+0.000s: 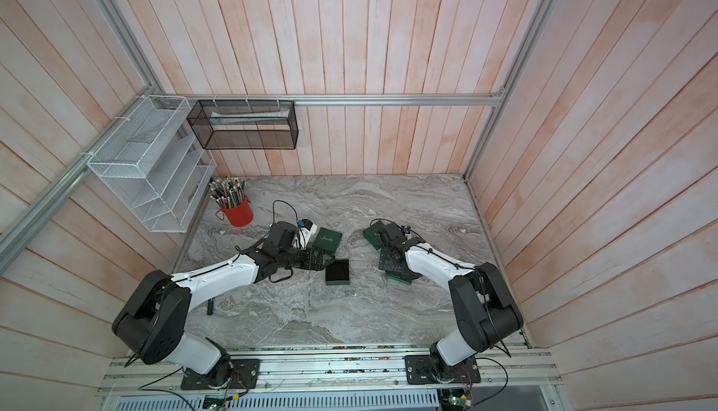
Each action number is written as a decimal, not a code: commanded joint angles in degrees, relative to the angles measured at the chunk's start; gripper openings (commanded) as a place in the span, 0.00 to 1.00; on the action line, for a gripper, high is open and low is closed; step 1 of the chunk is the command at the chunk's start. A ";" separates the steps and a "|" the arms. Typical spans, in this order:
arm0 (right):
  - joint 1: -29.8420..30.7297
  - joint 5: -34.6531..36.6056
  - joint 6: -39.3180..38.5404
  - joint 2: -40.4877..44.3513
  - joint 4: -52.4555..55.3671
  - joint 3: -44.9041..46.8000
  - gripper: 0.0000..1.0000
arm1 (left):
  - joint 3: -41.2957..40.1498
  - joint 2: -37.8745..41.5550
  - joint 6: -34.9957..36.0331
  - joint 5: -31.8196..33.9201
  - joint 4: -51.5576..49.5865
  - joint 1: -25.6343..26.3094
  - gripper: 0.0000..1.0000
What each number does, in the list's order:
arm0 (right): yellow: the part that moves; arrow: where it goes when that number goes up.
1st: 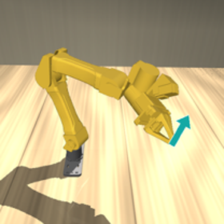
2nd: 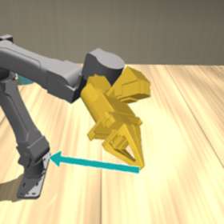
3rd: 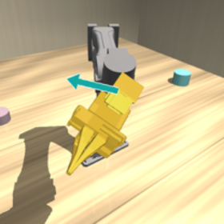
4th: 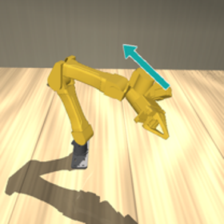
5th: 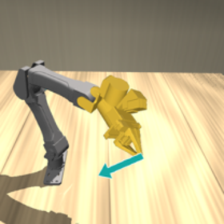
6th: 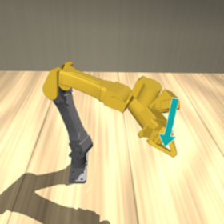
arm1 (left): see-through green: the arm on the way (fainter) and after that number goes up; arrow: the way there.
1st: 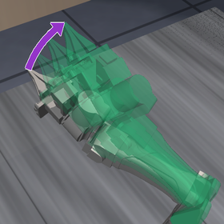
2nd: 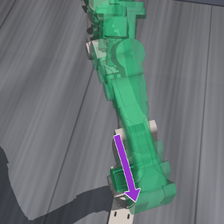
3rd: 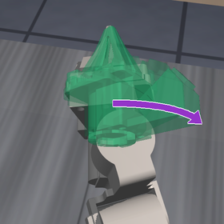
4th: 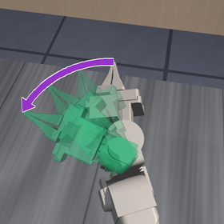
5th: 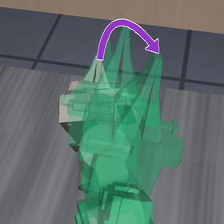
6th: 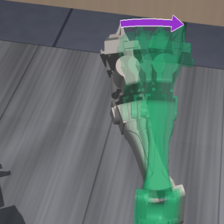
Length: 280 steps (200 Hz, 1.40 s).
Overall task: Take the rings out of the lift-off lid box
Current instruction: Pick up the lid from the center of the board, then adjust the jewelry box at the center of the board.
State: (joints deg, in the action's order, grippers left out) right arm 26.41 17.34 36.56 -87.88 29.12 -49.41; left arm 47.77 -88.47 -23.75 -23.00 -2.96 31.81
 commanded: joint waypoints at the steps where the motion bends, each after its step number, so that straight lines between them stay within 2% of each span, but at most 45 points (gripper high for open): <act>1: -1.49 -3.60 2.33 1.48 -0.82 2.26 0.98 | -0.20 -0.96 0.39 -0.72 1.38 0.18 1.00; 35: -2.07 -7.16 2.99 0.28 -3.61 3.70 0.98 | -0.22 -1.27 0.70 -0.82 1.28 0.17 1.00; 77: -2.07 -6.52 2.21 -1.10 -4.37 3.28 0.98 | -0.85 -0.71 0.18 -0.08 1.53 0.26 1.00; 117: -2.06 -4.78 1.42 -1.24 -4.33 3.73 0.89 | -1.39 -0.90 -0.95 -0.16 3.38 1.99 0.98; 162: -2.07 -5.05 0.97 2.55 -6.10 5.56 0.81 | -0.22 -3.93 -2.30 0.35 3.37 4.19 0.96; 215: -1.97 -8.79 -1.44 10.53 -10.66 8.86 0.78 | 1.36 -6.14 -4.68 -1.06 5.44 5.53 0.96; 258: -0.14 -9.57 -1.23 10.89 -10.24 8.07 0.77 | 1.80 -6.49 -4.93 -2.92 6.61 5.37 0.96; 280: 2.31 -9.76 -0.97 10.12 -9.48 5.85 0.77 | 1.49 -5.00 -4.69 -0.86 4.39 4.45 0.97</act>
State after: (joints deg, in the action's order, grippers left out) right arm 26.46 8.25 35.92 -77.19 19.05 -41.23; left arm 48.14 -94.39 -28.53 -24.25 2.15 37.12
